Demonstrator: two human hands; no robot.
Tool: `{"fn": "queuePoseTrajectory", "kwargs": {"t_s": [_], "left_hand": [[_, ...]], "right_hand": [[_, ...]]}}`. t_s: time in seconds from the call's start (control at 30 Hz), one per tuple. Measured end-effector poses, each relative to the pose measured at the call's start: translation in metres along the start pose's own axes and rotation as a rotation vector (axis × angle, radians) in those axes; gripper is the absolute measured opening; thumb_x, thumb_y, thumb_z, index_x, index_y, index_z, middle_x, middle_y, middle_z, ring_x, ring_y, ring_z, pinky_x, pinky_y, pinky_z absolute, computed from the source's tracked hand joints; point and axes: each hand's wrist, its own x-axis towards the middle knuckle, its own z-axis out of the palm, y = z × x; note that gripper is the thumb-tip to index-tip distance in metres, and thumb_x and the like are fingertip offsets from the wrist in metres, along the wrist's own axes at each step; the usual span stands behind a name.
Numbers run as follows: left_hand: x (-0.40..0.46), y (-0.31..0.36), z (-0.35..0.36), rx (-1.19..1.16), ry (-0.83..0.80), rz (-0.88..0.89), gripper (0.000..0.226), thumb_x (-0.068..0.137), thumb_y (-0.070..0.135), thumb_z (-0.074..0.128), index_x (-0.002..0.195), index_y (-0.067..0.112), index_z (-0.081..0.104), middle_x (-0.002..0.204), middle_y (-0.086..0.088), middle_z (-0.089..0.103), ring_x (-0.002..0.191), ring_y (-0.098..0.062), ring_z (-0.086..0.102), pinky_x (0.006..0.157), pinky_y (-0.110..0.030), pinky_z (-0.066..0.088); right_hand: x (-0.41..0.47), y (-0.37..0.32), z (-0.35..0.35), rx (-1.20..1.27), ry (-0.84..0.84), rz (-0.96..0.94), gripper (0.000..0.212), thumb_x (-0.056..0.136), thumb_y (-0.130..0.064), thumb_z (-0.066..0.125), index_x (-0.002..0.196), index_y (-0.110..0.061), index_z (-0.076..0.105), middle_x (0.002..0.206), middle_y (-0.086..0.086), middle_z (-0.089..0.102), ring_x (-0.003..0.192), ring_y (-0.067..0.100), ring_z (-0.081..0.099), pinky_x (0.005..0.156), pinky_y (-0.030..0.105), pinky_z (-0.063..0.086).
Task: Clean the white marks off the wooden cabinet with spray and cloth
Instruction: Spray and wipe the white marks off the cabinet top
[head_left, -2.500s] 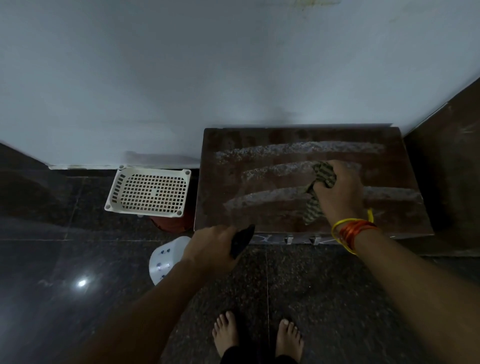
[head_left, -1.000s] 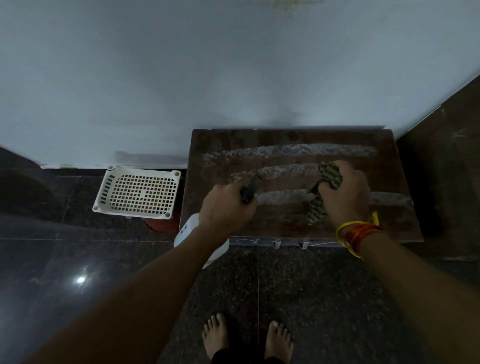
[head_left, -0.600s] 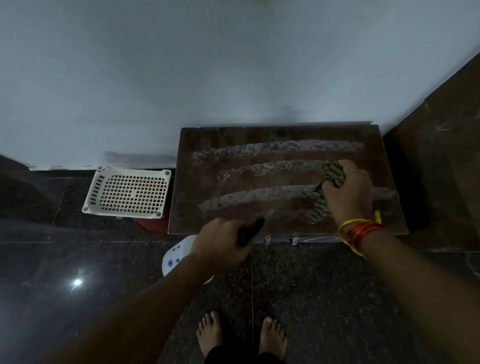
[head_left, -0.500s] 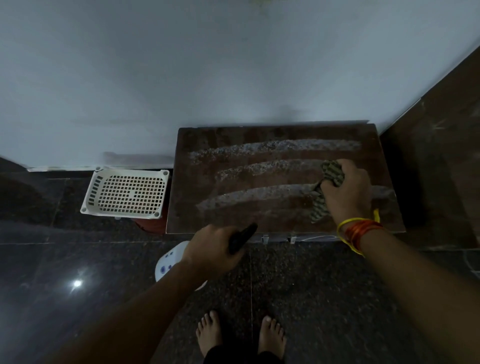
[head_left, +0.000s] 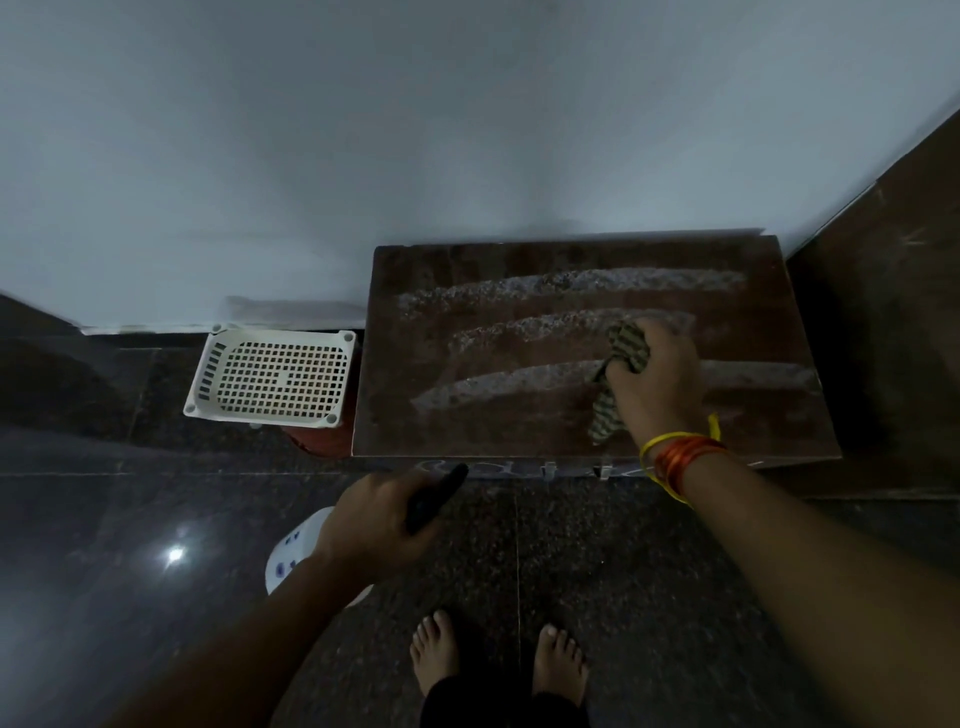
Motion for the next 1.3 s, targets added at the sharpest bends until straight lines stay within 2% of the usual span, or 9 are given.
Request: {"fn": "queuePoseTrajectory", "kwargs": {"t_s": [0.17, 0.27, 0.47, 0.63, 0.73, 0.8, 0.9, 1.03, 1.3], "left_hand": [[-0.016, -0.024, -0.006, -0.083, 0.105, -0.086, 0.037, 0.079, 0.047, 0.050, 0.107, 0.028, 0.066, 0.079, 0.018, 0.063, 0.066, 0.002, 0.060, 0.063, -0.025, 0.051], [-0.023, -0.041, -0.013, -0.152, 0.155, -0.163, 0.036, 0.075, 0.051, 0.046, 0.091, 0.026, 0.066, 0.069, 0.010, 0.064, 0.057, -0.007, 0.059, 0.057, -0.037, 0.053], [-0.019, -0.070, -0.027, -0.261, 0.303, -0.232, 0.035, 0.073, 0.046, 0.046, 0.072, 0.015, 0.061, 0.051, -0.003, 0.057, 0.043, -0.020, 0.051, 0.046, -0.041, 0.042], [-0.001, -0.078, -0.028, -0.430, 0.408, -0.272, 0.036, 0.080, 0.045, 0.051, 0.082, 0.011, 0.063, 0.055, -0.009, 0.059, 0.047, -0.025, 0.054, 0.047, -0.043, 0.043], [0.008, -0.079, -0.025, -0.494, 0.459, -0.272, 0.029, 0.085, 0.037, 0.054, 0.080, 0.010, 0.063, 0.054, -0.011, 0.057, 0.047, -0.028, 0.053, 0.045, -0.038, 0.040], [0.014, -0.080, -0.023, -0.532, 0.462, -0.259, 0.023, 0.086, 0.032, 0.055, 0.081, 0.011, 0.063, 0.054, -0.014, 0.057, 0.047, -0.029, 0.052, 0.044, -0.033, 0.036], [0.020, -0.084, -0.021, -0.557, 0.457, -0.258, 0.006, 0.086, 0.032, 0.056, 0.082, 0.030, 0.059, 0.058, -0.016, 0.060, 0.049, -0.030, 0.054, 0.045, -0.035, 0.038], [0.025, -0.097, -0.018, -0.602, 0.475, -0.302, 0.021, 0.086, 0.033, 0.056, 0.079, 0.015, 0.062, 0.057, -0.015, 0.059, 0.050, -0.033, 0.056, 0.048, -0.043, 0.045], [0.031, -0.114, -0.028, -0.595, 0.508, -0.359, 0.024, 0.094, 0.023, 0.058, 0.072, 0.012, 0.057, 0.056, -0.014, 0.053, 0.051, -0.032, 0.053, 0.049, -0.045, 0.046]], "right_hand": [[-0.010, -0.021, 0.030, -0.012, -0.049, -0.015, 0.045, 0.086, -0.011, 0.060, 0.131, -0.012, 0.052, 0.125, 0.018, 0.049, 0.112, 0.032, 0.050, 0.091, 0.033, 0.045], [-0.014, -0.035, 0.048, 0.009, -0.071, -0.025, 0.045, 0.086, -0.011, 0.059, 0.130, -0.014, 0.052, 0.125, 0.015, 0.050, 0.112, 0.030, 0.051, 0.085, 0.026, 0.040], [-0.028, -0.071, 0.089, 0.049, -0.122, -0.022, 0.048, 0.089, -0.015, 0.057, 0.135, -0.019, 0.044, 0.126, 0.007, 0.046, 0.109, 0.022, 0.049, 0.086, 0.025, 0.040], [-0.046, -0.081, 0.136, -0.021, -0.175, -0.007, 0.050, 0.091, -0.025, 0.057, 0.136, -0.026, 0.035, 0.133, 0.012, 0.037, 0.105, 0.024, 0.047, 0.087, 0.038, 0.047], [-0.060, -0.066, 0.162, -0.368, -0.246, -0.038, 0.054, 0.097, -0.040, 0.046, 0.146, -0.024, 0.029, 0.157, 0.014, 0.009, 0.141, 0.037, 0.019, 0.111, 0.056, 0.025], [-0.068, -0.056, 0.174, -0.431, -0.289, -0.086, 0.059, 0.100, -0.042, 0.037, 0.151, -0.020, 0.018, 0.160, 0.012, -0.004, 0.145, 0.037, 0.003, 0.116, 0.056, 0.016], [-0.082, -0.049, 0.188, -0.482, -0.288, -0.179, 0.061, 0.099, -0.047, 0.029, 0.151, -0.016, 0.020, 0.160, 0.015, 0.006, 0.144, 0.043, 0.005, 0.116, 0.056, 0.016], [-0.065, -0.049, 0.200, -0.546, -0.295, -0.224, 0.061, 0.096, -0.048, 0.020, 0.146, -0.015, 0.033, 0.156, 0.015, 0.022, 0.141, 0.046, 0.018, 0.112, 0.059, 0.023], [-0.043, -0.056, 0.213, -0.596, -0.251, -0.280, 0.060, 0.097, -0.043, 0.027, 0.146, -0.011, 0.033, 0.155, 0.013, 0.025, 0.141, 0.041, 0.019, 0.116, 0.055, 0.021]]}}
